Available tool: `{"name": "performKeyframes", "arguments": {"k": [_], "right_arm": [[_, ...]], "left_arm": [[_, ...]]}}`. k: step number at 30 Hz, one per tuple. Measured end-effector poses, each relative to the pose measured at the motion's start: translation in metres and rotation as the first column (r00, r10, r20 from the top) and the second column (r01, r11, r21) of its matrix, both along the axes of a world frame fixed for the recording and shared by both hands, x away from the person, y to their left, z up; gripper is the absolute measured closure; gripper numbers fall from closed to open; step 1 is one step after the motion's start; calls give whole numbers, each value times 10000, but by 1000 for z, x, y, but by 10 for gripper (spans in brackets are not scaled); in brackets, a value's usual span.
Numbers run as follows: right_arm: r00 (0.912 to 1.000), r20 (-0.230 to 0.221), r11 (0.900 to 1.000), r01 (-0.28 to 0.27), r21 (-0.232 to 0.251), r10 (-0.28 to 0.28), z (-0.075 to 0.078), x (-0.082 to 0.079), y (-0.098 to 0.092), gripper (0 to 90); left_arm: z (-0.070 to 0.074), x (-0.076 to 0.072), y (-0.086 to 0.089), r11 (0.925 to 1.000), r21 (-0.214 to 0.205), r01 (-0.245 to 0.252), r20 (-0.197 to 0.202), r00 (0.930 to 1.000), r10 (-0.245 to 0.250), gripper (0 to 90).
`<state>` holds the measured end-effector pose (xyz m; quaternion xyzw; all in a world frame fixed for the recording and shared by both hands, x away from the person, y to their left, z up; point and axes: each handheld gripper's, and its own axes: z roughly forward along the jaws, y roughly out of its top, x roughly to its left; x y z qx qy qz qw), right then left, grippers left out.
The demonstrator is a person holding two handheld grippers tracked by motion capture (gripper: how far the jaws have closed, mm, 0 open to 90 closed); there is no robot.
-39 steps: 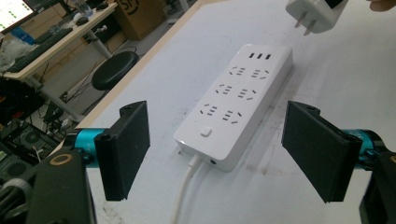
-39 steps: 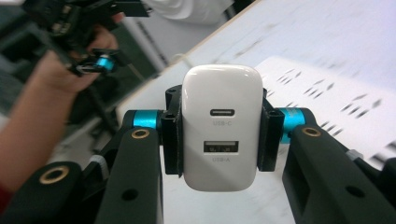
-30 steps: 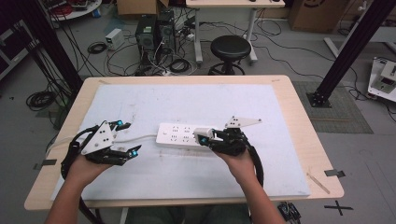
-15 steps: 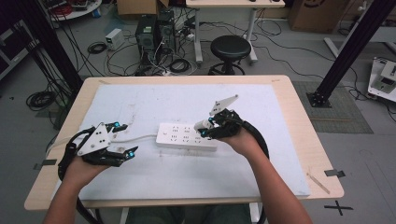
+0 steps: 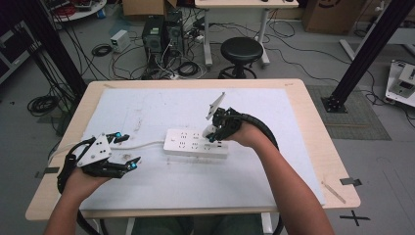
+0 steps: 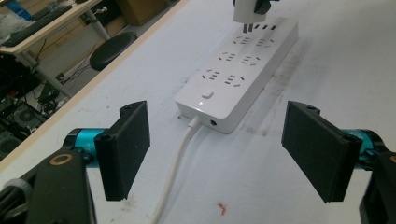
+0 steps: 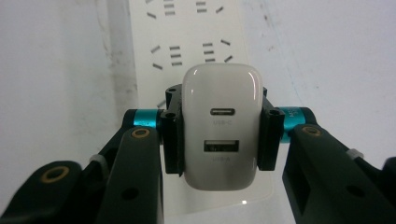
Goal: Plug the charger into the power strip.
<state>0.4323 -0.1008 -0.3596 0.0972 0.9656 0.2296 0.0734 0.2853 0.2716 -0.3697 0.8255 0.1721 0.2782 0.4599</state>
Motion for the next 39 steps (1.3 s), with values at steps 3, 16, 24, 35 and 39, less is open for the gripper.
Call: {"name": "performKeyframes", "arguments": {"k": [3,16,24,35,39], "right_arm": [[9991,37,9977,-420,-530,423,1,4,4,631],[9861,-525,9642,-1655,-2070,1579,11,23,27,632],[9833,-837,9572,-1770,-2288,1618,7,27,31,631],[9779,-820,9471,-2066,-2455,1921,0,28,39,634],[9828,-807,9368,-1826,-2986,1659,-8,26,48,636]], "left_arm": [[-2,-1,3,9999,-71,-97,-22,10000,97,235],[-9,-2,10,9996,-152,-238,-159,9996,235,236],[-11,-2,15,9992,-200,-352,-214,9992,348,236],[-13,-2,14,9989,-222,-415,-202,9990,411,235],[-13,-3,10,9992,-244,-330,-162,9993,326,235]]}}
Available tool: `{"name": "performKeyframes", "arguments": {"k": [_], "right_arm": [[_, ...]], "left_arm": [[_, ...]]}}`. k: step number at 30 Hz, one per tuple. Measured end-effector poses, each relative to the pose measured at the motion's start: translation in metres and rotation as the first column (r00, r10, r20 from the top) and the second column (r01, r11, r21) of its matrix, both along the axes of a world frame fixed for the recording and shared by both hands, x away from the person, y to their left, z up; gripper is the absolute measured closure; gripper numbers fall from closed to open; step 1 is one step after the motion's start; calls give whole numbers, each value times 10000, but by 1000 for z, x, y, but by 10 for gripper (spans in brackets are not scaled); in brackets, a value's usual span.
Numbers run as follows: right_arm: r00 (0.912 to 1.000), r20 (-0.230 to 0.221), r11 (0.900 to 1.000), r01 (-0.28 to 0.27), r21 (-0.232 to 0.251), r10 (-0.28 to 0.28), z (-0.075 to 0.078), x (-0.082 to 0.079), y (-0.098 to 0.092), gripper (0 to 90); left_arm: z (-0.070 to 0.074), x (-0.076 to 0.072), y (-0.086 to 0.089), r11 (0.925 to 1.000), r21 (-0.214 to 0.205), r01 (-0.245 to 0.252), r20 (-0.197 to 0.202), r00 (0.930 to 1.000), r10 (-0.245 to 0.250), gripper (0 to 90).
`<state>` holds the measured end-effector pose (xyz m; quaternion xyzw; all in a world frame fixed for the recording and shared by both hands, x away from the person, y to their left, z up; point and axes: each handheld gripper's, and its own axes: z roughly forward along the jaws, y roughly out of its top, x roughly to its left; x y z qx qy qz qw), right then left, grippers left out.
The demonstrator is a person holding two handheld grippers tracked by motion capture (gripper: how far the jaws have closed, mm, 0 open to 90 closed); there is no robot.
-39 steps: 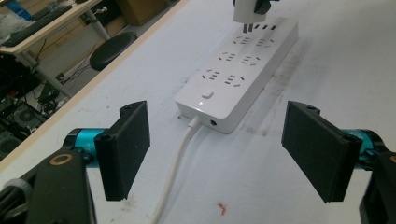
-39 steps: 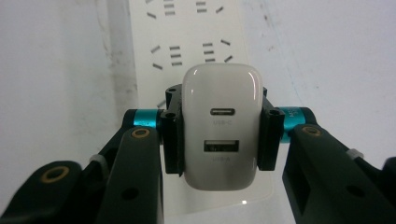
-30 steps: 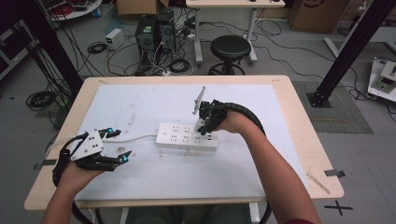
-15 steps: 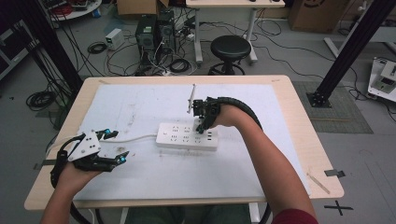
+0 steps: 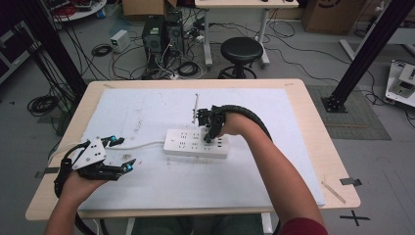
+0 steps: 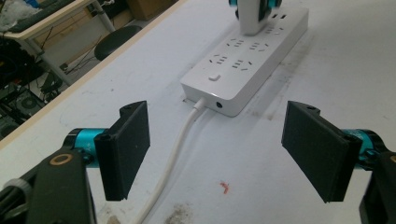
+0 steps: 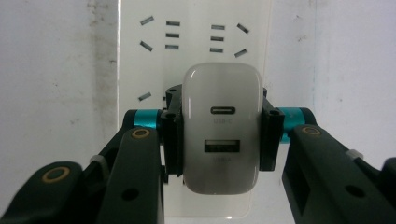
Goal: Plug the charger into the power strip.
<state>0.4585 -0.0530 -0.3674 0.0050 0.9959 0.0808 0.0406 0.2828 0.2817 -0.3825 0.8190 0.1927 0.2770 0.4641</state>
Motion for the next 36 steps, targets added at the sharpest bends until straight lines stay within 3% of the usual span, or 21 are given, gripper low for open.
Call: {"name": "performKeyframes", "arguments": {"k": [15,16,17,18,19,20,24,27,29,36], "right_arm": [[9996,-169,9997,216,110,-214,-4,3,-1,627],[9995,-239,9997,225,138,-221,-4,4,-2,612],[9991,-270,9994,320,88,-317,-3,4,-3,513],[9971,-186,9969,739,273,-734,-1,5,-6,451],[9933,-380,9917,1115,634,-1092,3,5,-10,451],[9928,-451,9886,1153,972,-1113,8,5,-16,443],[9842,-385,9485,1770,2625,-1730,24,-8,-38,368],[9713,-747,8845,2367,4020,-2260,32,-19,-59,325],[9617,-703,8436,2664,4663,-2648,36,-29,-71,282],[9473,-787,7349,2916,6123,-3104,43,-67,-103,220]], "left_arm": [[2,4,-10,9999,130,104,-56,9999,-103,236],[3,5,-9,9998,161,146,-31,9999,-146,236],[4,5,-9,9997,165,157,-44,9999,-156,235],[5,5,-9,9996,197,182,-38,9998,-182,235],[6,6,-8,9997,181,176,-35,9998,-176,236],[7,7,-8,9997,174,192,-23,9998,-192,235],[10,9,-8,9997,68,223,3,9998,-223,235],[12,10,-9,9995,16,300,52,9995,-300,236],[13,11,-10,9992,-40,391,60,9992,-391,236],[12,12,-14,9980,-89,633,78,9980,-632,235]]}}
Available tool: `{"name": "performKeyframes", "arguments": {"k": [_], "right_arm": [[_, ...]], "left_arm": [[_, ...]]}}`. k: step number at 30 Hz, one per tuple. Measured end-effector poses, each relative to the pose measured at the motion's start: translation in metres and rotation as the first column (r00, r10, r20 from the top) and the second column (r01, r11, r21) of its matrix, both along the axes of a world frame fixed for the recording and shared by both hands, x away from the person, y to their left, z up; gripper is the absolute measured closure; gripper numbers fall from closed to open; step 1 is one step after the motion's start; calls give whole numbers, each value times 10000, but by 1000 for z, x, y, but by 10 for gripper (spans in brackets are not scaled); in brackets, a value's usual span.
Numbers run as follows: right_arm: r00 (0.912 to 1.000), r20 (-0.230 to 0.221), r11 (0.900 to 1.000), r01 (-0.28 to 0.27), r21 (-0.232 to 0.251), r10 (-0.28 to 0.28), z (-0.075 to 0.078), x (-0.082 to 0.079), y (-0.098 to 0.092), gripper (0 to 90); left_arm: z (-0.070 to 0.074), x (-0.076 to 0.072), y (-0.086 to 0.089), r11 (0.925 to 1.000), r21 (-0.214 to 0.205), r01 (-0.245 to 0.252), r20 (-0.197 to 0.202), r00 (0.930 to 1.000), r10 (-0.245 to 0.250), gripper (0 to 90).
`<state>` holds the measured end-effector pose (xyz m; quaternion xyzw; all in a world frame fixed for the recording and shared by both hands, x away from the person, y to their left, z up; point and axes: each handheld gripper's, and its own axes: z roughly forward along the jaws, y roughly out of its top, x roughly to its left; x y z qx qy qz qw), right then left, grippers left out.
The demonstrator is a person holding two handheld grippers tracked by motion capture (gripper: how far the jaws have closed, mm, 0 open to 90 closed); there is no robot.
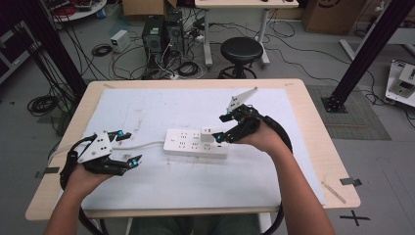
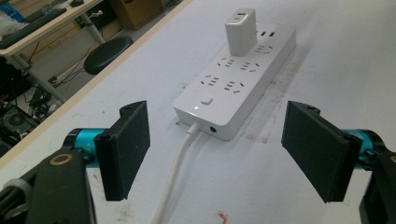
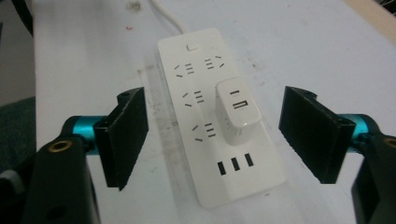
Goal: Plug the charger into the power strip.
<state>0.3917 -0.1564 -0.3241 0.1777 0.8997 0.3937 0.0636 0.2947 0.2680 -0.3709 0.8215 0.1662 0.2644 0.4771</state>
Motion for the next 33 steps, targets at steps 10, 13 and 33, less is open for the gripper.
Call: {"name": "performKeyframes", "arguments": {"k": [10,13,33], "right_arm": [[9950,436,9875,829,1341,-894,-15,-33,-39,209],[9918,455,9798,1104,1665,-1195,-24,-37,-46,209],[9901,373,9791,1281,1577,-1355,-34,-38,-52,209]], "left_arm": [[-6,4,-5,9997,-14,232,-204,9995,-233,236],[-8,5,-7,9995,-207,240,-267,9993,-245,236],[-8,5,-13,9995,-155,267,-345,9990,-272,236]]}}
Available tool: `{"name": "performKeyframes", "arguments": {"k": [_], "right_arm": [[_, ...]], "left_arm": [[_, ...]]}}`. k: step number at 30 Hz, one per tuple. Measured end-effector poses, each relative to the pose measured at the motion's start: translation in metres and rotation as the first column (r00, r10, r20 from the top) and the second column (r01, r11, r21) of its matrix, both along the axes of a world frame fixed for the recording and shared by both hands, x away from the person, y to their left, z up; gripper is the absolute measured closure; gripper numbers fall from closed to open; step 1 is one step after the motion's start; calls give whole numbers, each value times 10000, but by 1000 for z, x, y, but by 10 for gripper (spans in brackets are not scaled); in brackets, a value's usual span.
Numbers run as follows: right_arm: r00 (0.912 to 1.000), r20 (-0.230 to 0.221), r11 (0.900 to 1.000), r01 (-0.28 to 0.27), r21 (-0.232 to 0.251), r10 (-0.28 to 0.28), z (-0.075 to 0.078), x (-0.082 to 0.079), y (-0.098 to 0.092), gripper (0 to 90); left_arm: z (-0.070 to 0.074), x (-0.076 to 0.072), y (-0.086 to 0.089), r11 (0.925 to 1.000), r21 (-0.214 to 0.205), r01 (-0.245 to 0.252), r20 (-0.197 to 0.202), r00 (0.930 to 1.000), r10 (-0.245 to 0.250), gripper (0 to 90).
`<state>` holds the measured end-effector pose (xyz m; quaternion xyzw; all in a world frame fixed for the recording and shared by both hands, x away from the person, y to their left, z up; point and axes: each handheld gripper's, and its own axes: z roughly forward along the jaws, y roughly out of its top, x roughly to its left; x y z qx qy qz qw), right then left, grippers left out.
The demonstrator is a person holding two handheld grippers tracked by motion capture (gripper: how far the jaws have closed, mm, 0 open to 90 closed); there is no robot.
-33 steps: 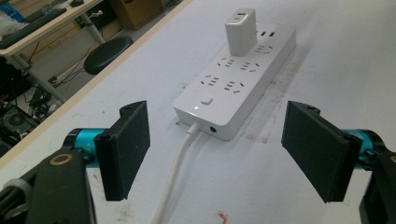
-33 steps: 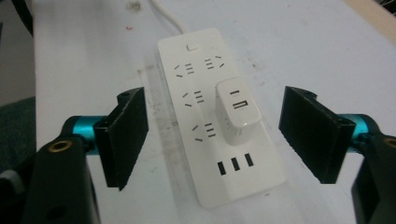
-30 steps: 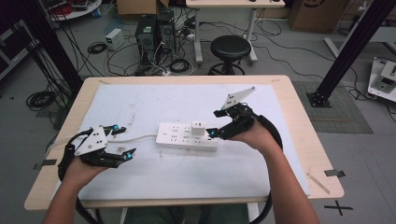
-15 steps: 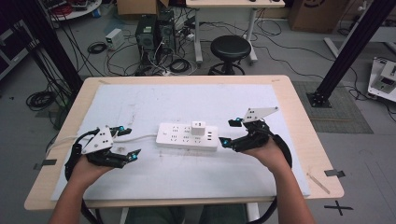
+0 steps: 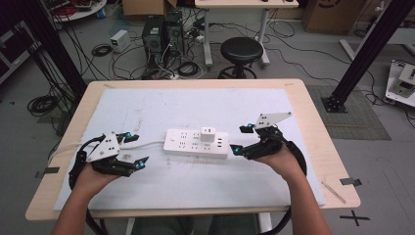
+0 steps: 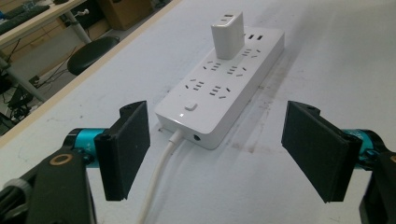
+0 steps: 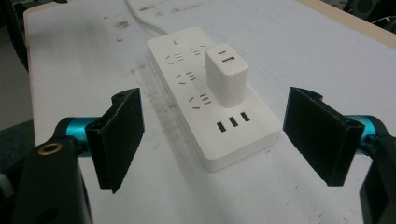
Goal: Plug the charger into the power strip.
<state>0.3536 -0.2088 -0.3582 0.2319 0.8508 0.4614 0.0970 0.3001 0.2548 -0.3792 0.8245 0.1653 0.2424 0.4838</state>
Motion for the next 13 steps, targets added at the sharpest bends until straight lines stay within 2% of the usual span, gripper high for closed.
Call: {"name": "performKeyframes", "arguments": {"k": [13], "right_arm": [[9999,-106,10000,-12,-66,11,-1,3,1,209]], "left_arm": [[-1,6,0,10000,-33,-44,-117,9999,44,235]]}}
